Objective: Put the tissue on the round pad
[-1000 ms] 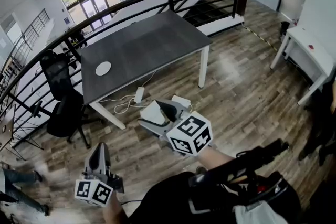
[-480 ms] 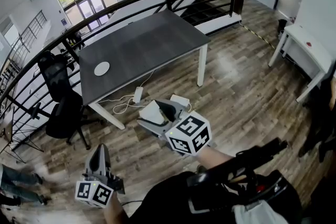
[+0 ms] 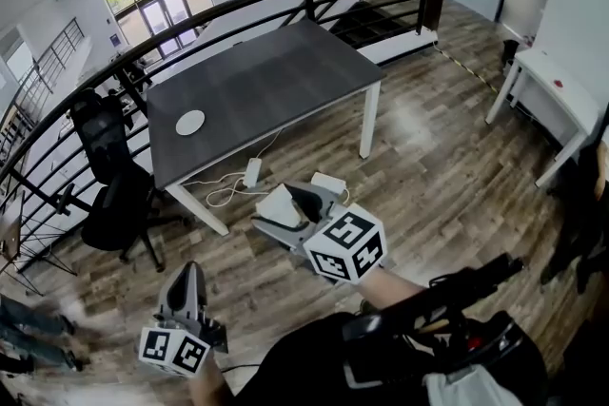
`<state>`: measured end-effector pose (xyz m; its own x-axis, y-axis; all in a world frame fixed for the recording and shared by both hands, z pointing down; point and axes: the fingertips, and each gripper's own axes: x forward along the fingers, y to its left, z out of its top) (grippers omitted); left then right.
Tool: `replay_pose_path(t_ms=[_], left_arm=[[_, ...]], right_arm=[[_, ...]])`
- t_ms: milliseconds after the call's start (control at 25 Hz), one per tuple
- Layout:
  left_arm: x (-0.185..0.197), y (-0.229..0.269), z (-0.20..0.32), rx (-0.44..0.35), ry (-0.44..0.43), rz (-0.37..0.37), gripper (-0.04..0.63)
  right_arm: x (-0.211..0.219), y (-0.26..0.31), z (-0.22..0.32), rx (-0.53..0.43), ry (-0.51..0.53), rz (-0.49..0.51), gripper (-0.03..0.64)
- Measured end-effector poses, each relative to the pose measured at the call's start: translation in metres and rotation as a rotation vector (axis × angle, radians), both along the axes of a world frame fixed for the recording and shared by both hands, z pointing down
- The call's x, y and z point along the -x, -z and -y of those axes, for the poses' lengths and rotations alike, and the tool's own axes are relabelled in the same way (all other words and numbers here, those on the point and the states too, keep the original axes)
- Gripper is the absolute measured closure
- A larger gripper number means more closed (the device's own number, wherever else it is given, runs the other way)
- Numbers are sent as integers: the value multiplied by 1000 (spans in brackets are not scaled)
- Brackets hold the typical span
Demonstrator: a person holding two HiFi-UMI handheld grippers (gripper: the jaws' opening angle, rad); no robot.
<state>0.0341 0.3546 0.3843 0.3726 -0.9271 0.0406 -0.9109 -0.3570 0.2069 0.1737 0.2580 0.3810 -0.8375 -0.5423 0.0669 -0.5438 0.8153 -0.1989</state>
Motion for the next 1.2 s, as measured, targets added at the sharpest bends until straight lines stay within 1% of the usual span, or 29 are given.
replay_pose_path(t_ms=[280,480,640,880,1000,1200], left_arm=[[33,-8,-8,0,-20,7,591],[50,-13,-14,-2,-16,3,591],[60,-15,-14,8,5,0,591],[70,-14,3,16,58,4,591],[71,-11,20,20,98,4,591],[66,-5,53,12,129,18,591]], right_arm=[[30,-3,-11,-10,-19,-3,291],[41,-8,-17,-2,-30,-11,291],[51,-7,-16,-20,-18,-37,291],[64,-5,12,-18,31,-25,291],[71,-3,33,-17,72,-16,291],[80,-1,72,-13,132,-1,291]])
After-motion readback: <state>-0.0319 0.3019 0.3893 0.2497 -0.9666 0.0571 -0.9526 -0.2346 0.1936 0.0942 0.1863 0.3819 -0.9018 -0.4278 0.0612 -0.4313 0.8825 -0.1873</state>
